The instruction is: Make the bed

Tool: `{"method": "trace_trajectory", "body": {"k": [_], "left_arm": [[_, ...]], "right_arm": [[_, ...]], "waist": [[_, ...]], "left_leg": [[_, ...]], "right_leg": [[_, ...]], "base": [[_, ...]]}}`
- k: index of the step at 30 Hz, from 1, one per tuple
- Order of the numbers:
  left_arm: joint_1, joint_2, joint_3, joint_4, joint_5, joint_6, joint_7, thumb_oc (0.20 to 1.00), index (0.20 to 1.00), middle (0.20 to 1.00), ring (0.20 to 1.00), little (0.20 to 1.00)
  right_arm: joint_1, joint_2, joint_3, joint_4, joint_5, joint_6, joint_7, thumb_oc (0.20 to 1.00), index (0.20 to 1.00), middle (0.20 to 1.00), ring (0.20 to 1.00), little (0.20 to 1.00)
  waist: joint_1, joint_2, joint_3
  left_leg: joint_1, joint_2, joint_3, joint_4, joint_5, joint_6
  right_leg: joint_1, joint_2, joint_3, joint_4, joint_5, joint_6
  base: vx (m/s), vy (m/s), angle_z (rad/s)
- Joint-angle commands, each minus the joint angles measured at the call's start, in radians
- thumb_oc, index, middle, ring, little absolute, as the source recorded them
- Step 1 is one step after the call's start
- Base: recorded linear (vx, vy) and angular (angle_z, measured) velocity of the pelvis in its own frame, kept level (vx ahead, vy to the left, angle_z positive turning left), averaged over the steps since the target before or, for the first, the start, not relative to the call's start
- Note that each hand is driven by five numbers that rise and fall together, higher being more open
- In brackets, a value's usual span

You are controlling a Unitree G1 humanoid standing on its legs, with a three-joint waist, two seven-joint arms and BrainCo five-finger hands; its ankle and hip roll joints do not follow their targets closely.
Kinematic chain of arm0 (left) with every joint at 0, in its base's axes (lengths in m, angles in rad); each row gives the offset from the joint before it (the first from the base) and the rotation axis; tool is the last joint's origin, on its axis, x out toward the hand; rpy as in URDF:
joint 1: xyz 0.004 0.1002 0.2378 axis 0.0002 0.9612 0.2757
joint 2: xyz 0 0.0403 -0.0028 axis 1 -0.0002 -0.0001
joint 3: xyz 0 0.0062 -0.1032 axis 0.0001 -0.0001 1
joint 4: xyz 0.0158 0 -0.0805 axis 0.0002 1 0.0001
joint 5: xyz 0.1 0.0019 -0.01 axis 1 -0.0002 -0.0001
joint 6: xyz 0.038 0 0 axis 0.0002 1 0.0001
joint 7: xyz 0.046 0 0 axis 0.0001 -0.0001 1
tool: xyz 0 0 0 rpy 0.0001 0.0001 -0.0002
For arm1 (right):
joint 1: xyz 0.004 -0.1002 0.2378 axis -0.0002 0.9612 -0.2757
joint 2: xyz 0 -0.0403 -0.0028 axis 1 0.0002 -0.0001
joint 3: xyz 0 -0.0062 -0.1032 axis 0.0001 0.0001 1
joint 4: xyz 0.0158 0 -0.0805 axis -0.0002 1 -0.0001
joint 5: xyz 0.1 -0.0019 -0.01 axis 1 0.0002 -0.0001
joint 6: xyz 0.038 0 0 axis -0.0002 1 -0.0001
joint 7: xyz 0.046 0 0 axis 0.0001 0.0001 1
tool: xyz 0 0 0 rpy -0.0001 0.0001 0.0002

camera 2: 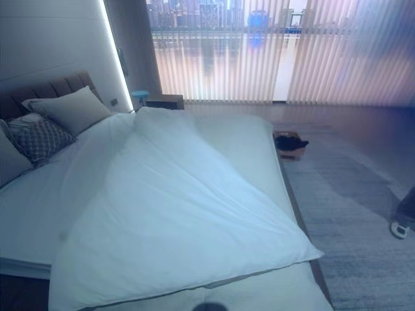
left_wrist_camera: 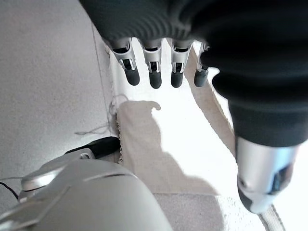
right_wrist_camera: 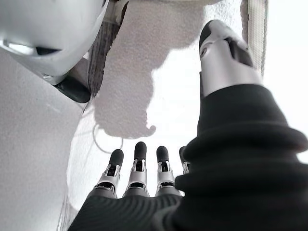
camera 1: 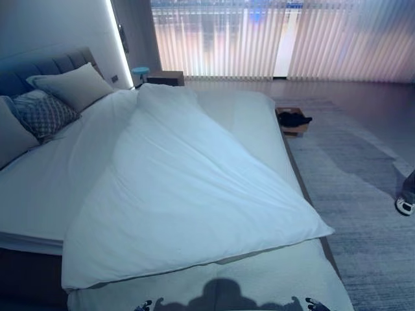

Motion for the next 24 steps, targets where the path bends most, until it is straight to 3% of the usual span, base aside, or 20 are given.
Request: {"method": "trace_trajectory", "body": {"k": [1,3,6,8,10,12,13,14,20,24], "left_arm": [[-0.063,0.01,0.035,0.028,0.009,-0.022,-0.012,1.0,1.0,1.0,1.0,1.0],[-0.061,0.009,0.038,0.033,0.001,-0.02,-0.016,1.0,1.0,1.0,1.0,1.0],[-0.073,0.005,0.111,-0.017,-0.172,-0.016,0.011,1.0,1.0,1.0,1.0,1.0],[-0.085,0.001,0.103,-0.137,-0.283,-0.029,0.004,1.0,1.0,1.0,1.0,1.0],[-0.077,0.022,0.075,-0.346,-0.391,-0.044,-0.008,1.0,1.0,1.0,1.0,1.0],[-0.112,0.05,0.02,-0.564,-0.527,-0.05,0.012,1.0,1.0,1.0,1.0,1.0],[-0.112,0.05,0.02,-0.565,-0.527,-0.049,0.012,1.0,1.0,1.0,1.0,1.0],[-0.142,0.047,-0.002,-0.668,-0.624,-0.058,0.031,1.0,1.0,1.0,1.0,1.0],[-0.24,0.004,-0.032,-0.751,-0.754,-0.062,0.088,1.0,1.0,1.0,1.0,1.0],[-0.243,-0.018,-0.022,-0.742,-0.788,-0.063,0.099,1.0,1.0,1.0,1.0,1.0]], "right_arm": [[-0.067,0.02,0.011,0.025,-0.005,-0.024,0.0,1.0,1.0,1.0,1.0,1.0],[-0.069,0.02,0.008,0.019,0.002,-0.025,-0.001,1.0,1.0,1.0,1.0,1.0],[-0.096,0.024,-0.037,-0.081,0.134,-0.057,-0.01,1.0,1.0,1.0,1.0,1.0],[-0.112,0.017,-0.046,-0.183,0.199,-0.068,-0.02,1.0,1.0,1.0,1.0,1.0],[-0.114,-0.01,-0.034,-0.37,0.227,-0.083,-0.026,1.0,1.0,1.0,1.0,1.0],[-0.177,-0.035,-0.03,-0.503,0.303,-0.093,-0.059,1.0,1.0,1.0,1.0,1.0],[-0.177,-0.035,-0.03,-0.503,0.303,-0.093,-0.059,1.0,1.0,1.0,1.0,1.0],[-0.222,-0.035,-0.026,-0.584,0.357,-0.101,-0.076,1.0,1.0,1.0,1.0,1.0],[-0.302,-0.014,-0.019,-0.715,0.432,-0.126,-0.141,1.0,1.0,1.0,1.0,1.0],[-0.299,0.014,-0.021,-0.721,0.473,-0.136,-0.145,1.0,1.0,1.0,1.0,1.0]], "waist": [[0.02,-0.072,0.04],[0.019,-0.074,0.039],[0.018,-0.078,0.049],[0.015,-0.079,0.078],[0.011,-0.078,0.129],[0.013,-0.076,0.236],[0.013,-0.076,0.235],[0.01,-0.07,0.297],[0.003,-0.057,0.387],[0.006,-0.063,0.396]], "left_leg": [[0.006,-0.001,-0.02,-0.006,-0.029,0.024],[0.005,-0.001,-0.021,-0.005,-0.029,0.024],[-0.006,0.001,-0.022,0.008,-0.029,0.025],[-0.029,0.005,-0.026,0.025,-0.028,0.026],[-0.078,0.008,-0.038,0.059,-0.025,0.028],[-0.178,0.008,-0.068,0.134,-0.023,0.032],[-0.182,0.008,-0.069,0.138,-0.024,0.032],[-0.243,0.004,-0.084,0.172,-0.02,0.034],[-0.381,0.005,-0.092,0.249,-0.018,0.033],[-0.388,0.009,-0.088,0.25,-0.019,0.035]], "right_leg": [[0.008,-0.062,-0.005,-0.051,0.112,0.057],[0.008,-0.062,-0.004,-0.051,0.112,0.058],[-0.009,-0.063,0.004,-0.034,0.108,0.057],[-0.031,-0.064,0.009,-0.02,0.109,0.055],[-0.071,-0.067,0.01,0.0,0.111,0.054],[-0.144,-0.075,0.015,0.041,0.113,0.048],[-0.146,-0.075,0.015,0.043,0.113,0.048],[-0.197,-0.085,0.017,0.076,0.112,0.043],[-0.335,-0.11,0.025,0.16,0.099,0.029],[-0.346,-0.112,0.02,0.163,0.096,0.027]], "base": [[0.0,0.0,0.0],[0.0,0.0,0.0],[-0.01,0.004,0.0],[-0.12,0.004,-0.02],[-0.24,-0.008,0.0],[-0.35,-0.014,0.04],[-0.36,0.022,0.1],[-0.17,0.023,0.11],[-0.14,0.036,0.07],[-0.01,0.003,0.01]]}}
